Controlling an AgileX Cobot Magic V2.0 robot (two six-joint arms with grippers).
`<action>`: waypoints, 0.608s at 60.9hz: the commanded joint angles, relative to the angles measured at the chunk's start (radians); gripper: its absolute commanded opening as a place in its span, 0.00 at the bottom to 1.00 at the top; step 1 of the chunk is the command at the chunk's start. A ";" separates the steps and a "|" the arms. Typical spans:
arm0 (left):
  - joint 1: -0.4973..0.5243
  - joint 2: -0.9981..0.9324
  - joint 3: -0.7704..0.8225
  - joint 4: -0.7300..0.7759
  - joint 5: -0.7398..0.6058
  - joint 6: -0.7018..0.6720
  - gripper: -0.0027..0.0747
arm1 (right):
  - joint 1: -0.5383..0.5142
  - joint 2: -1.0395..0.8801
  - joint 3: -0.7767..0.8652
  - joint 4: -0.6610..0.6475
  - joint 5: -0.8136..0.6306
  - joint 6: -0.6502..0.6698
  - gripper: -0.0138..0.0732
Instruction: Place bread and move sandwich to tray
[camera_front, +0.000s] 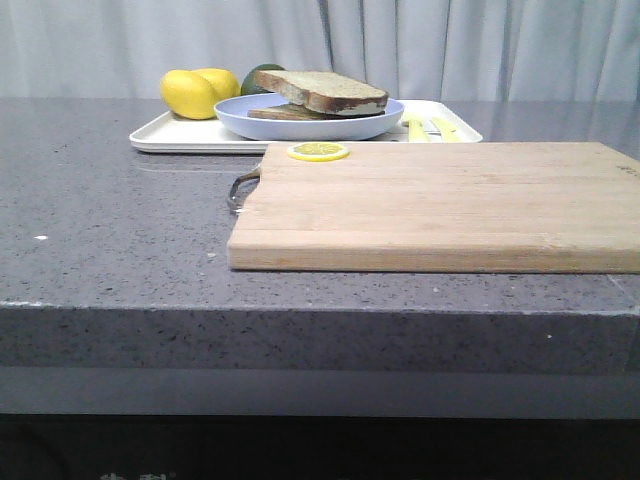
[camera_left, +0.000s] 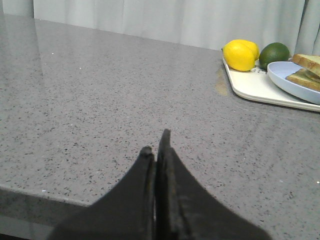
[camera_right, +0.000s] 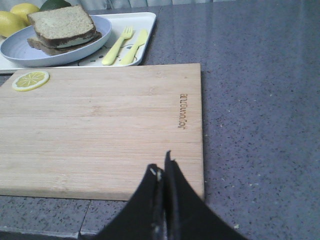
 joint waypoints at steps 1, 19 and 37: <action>0.000 -0.021 0.027 -0.011 -0.170 -0.008 0.01 | -0.005 0.007 -0.027 0.009 -0.075 -0.005 0.09; 0.000 -0.021 0.121 -0.025 -0.288 -0.008 0.01 | -0.005 0.007 -0.027 0.009 -0.075 -0.005 0.09; 0.000 -0.021 0.121 -0.025 -0.288 -0.008 0.01 | -0.005 0.007 -0.027 0.009 -0.075 -0.005 0.09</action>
